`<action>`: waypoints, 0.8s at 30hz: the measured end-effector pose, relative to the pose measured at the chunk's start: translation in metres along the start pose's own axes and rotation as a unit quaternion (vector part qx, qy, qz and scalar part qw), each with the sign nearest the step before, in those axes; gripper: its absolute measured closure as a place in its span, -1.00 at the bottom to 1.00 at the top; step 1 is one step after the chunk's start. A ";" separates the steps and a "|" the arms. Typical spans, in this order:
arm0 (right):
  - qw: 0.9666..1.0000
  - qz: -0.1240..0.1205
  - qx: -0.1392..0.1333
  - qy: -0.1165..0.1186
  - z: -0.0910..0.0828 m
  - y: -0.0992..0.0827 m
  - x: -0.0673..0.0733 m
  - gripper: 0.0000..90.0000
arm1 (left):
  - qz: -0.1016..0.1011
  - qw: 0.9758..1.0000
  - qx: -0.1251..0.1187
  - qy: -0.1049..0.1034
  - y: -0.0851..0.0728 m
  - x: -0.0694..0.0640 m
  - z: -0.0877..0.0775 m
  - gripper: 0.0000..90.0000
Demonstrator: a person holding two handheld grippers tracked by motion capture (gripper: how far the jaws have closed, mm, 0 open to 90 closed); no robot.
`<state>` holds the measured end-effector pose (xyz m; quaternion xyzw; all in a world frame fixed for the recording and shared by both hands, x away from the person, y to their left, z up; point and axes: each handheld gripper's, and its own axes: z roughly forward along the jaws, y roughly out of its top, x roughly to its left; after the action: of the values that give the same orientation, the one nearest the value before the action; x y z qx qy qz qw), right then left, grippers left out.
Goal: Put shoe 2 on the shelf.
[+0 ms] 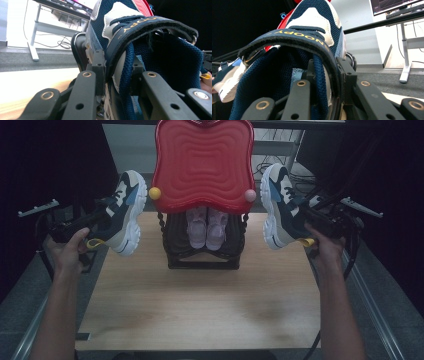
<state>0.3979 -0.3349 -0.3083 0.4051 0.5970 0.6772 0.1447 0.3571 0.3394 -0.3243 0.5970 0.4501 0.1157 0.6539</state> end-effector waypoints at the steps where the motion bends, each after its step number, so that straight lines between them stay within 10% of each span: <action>1: 1.000 -0.002 0.000 -0.001 0.000 0.001 0.000 0.66 | 0.001 1.000 -0.001 0.000 0.001 0.001 -0.001 0.65; 24: 1.000 -0.011 -0.005 0.000 0.009 0.035 0.012 0.66 | 0.009 1.000 -0.026 0.007 0.049 -0.006 0.003 0.65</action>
<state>0.4068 -0.3290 -0.2721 0.3982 0.5979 0.6784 0.1541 0.3746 0.3455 -0.2789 0.5828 0.4465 0.1373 0.6650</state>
